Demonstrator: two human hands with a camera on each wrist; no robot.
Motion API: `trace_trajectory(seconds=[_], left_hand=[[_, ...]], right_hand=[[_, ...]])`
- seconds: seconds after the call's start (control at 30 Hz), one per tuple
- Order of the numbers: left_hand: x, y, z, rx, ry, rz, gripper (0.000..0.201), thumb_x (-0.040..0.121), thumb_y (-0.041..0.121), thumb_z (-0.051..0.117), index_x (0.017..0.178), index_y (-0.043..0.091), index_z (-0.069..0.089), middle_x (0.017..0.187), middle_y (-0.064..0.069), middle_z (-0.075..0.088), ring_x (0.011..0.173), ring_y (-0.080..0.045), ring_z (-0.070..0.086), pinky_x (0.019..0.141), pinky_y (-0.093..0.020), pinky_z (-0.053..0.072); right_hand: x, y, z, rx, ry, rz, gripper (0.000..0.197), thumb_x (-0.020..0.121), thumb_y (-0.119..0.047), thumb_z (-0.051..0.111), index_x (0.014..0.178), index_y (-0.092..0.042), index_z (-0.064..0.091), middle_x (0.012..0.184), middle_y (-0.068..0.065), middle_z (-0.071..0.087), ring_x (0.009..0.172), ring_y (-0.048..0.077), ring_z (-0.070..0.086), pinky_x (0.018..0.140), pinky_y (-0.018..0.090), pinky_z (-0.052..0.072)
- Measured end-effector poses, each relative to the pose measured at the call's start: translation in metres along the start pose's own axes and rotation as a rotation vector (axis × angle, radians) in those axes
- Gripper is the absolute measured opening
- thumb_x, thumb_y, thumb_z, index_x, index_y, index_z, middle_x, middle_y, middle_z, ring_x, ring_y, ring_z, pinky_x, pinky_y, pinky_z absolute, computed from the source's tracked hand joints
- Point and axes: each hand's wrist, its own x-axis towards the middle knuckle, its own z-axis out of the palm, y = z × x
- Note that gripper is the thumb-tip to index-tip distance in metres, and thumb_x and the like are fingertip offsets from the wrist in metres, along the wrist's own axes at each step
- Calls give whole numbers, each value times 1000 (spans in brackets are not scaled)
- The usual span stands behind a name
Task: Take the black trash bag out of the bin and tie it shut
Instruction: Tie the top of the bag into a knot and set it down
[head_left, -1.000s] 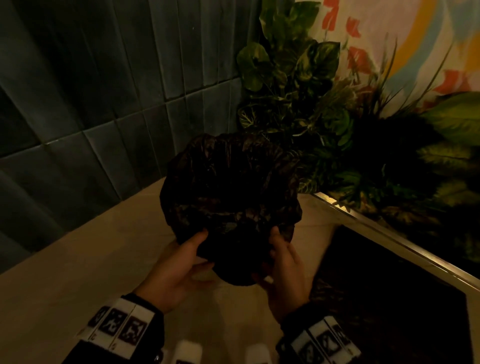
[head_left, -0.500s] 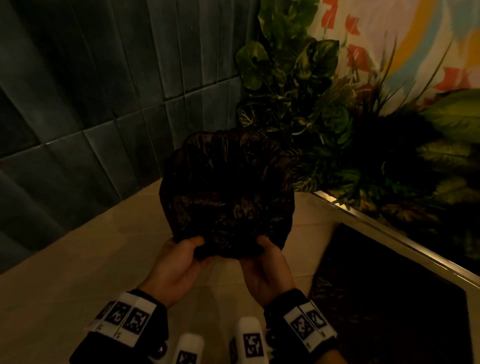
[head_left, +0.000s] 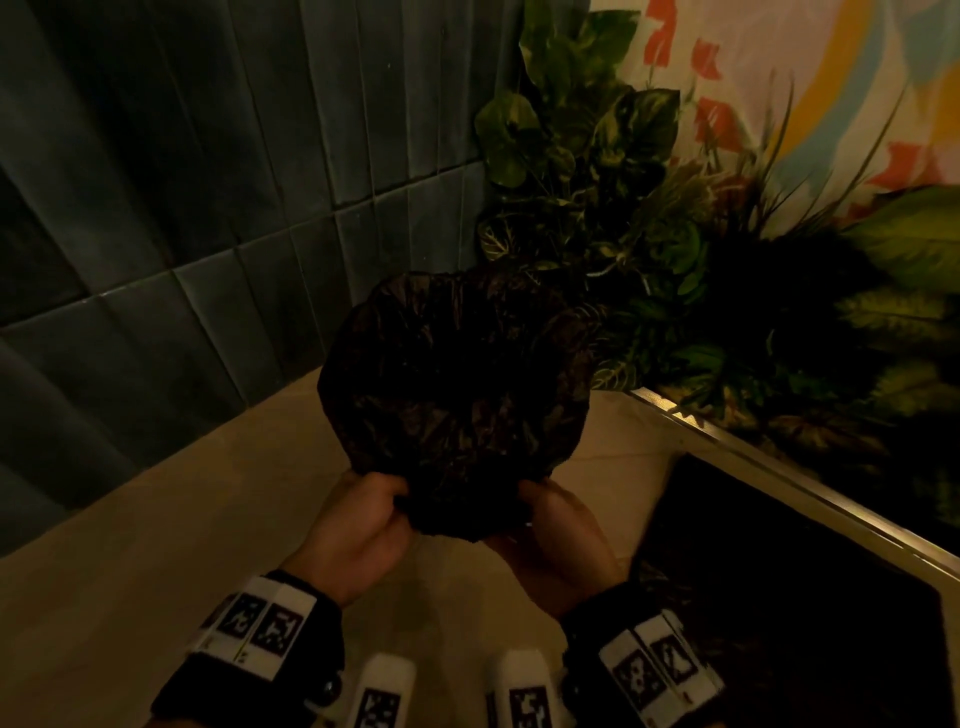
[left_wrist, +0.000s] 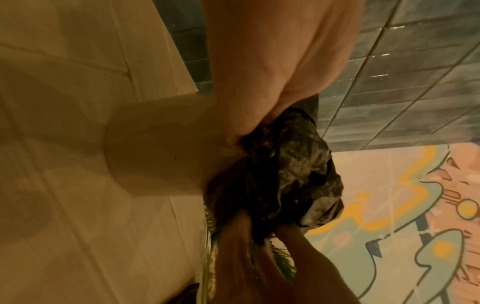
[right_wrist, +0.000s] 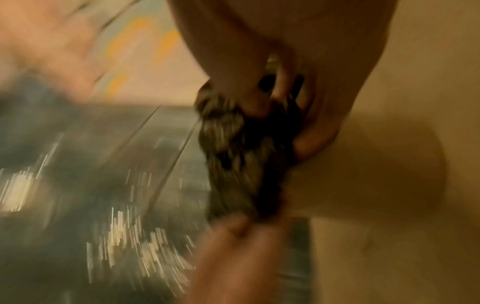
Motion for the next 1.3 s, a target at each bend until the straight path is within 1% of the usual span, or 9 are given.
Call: trace_trajectory(seconds=[0.13, 0.33, 0.47, 0.57, 0.73, 0.9, 1.07, 1.2, 1.3], left_hand=[[2, -1, 2, -8, 3, 64, 46, 88, -18, 35, 99, 13, 66, 99, -9, 70, 91, -24, 63, 74, -34, 58], [6, -6, 1, -36, -7, 130, 33, 88, 1, 53, 119, 9, 63, 116, -12, 69, 104, -28, 67, 79, -34, 59], [1, -3, -3, -7, -117, 94, 49, 84, -17, 41, 119, 10, 62, 122, -12, 66, 112, -30, 62, 94, -42, 53], [-2, -2, -3, 177, -31, 112, 45, 86, -13, 43, 116, 13, 64, 119, -10, 68, 106, -32, 63, 78, -33, 56], [-9, -4, -17, 366, 221, 194, 52, 83, 8, 67, 130, 16, 46, 114, -9, 64, 92, -22, 60, 67, -30, 49], [-23, 12, -1, 112, 78, 77, 17, 88, 12, 57, 102, 9, 65, 100, -11, 69, 88, -32, 65, 79, -42, 53], [-9, 18, 3, 189, 119, 162, 26, 84, 18, 67, 109, 14, 67, 104, -4, 74, 88, -18, 72, 66, -29, 58], [0, 16, -1, 103, 134, 105, 21, 88, 0, 58, 107, 7, 66, 107, -13, 71, 97, -28, 68, 82, -39, 55], [8, 16, -1, 72, 81, 36, 40, 84, -11, 47, 119, 4, 61, 115, -18, 66, 105, -34, 62, 90, -43, 50]], right_hand=[[-22, 8, 2, -378, 486, -345, 20, 82, -27, 66, 90, -16, 51, 97, 16, 61, 66, 21, 59, 53, 32, 49], [-37, 18, 43, -189, 40, -185, 45, 79, -52, 61, 109, -18, 59, 102, 2, 69, 87, 21, 70, 66, 34, 58], [-15, 18, 40, -57, 116, -74, 38, 78, -33, 72, 101, -4, 65, 106, 8, 73, 92, 23, 69, 68, 31, 55], [-8, 15, 34, -8, 140, 19, 17, 83, -24, 69, 96, -14, 64, 98, 7, 68, 78, 20, 58, 54, 28, 35], [-7, 12, 35, 192, 52, 11, 22, 93, -5, 53, 109, -14, 66, 97, 4, 72, 87, 23, 65, 69, 32, 51], [-4, 13, 38, 305, 29, -15, 31, 93, 10, 40, 112, -4, 61, 95, 10, 68, 78, 22, 63, 58, 26, 55], [-1, 11, 36, 335, -6, -25, 38, 85, 15, 37, 105, -3, 63, 98, 13, 68, 82, 27, 64, 66, 32, 56], [-12, 2, 36, 461, -128, -27, 20, 83, -2, 44, 72, -9, 60, 77, 7, 60, 70, 25, 62, 59, 36, 53], [-10, 1, 41, 369, -148, -59, 32, 87, -32, 59, 115, -16, 64, 109, 5, 71, 103, 29, 66, 75, 37, 56]])
